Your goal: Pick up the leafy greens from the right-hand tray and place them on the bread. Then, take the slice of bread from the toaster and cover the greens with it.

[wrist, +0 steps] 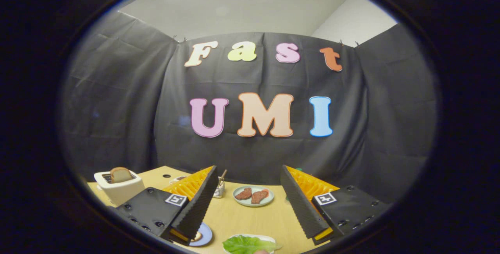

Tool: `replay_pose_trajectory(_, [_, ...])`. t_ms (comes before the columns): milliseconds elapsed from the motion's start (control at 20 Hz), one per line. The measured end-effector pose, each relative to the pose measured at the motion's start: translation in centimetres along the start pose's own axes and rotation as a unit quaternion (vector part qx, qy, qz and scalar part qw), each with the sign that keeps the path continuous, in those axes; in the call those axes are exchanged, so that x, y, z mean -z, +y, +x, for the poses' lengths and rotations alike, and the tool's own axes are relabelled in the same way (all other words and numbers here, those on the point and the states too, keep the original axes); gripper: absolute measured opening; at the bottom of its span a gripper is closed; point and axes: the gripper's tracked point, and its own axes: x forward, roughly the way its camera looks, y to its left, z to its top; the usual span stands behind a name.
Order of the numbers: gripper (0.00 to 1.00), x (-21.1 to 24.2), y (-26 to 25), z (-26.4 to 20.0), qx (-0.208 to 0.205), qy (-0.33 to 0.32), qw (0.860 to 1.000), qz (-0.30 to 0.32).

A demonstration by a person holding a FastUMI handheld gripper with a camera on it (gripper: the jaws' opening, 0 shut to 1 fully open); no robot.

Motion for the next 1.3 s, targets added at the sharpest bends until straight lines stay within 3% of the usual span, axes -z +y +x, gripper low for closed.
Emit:
replay_pose_trajectory(350, [1.0,4.2,-1.9,1.4,-0.068,0.06,0.995,-0.041])
replay_pose_trajectory(600, [1.0,8.3,-1.5,1.7,-0.143,0.119,0.98,-0.067])
replay_pose_trajectory(950, [1.0,15.8,-1.0,1.4,-0.235,0.204,0.942,-0.123])
replay_pose_trajectory(1300, [1.0,23.8,-1.7,0.3,-0.301,0.292,0.893,-0.165])
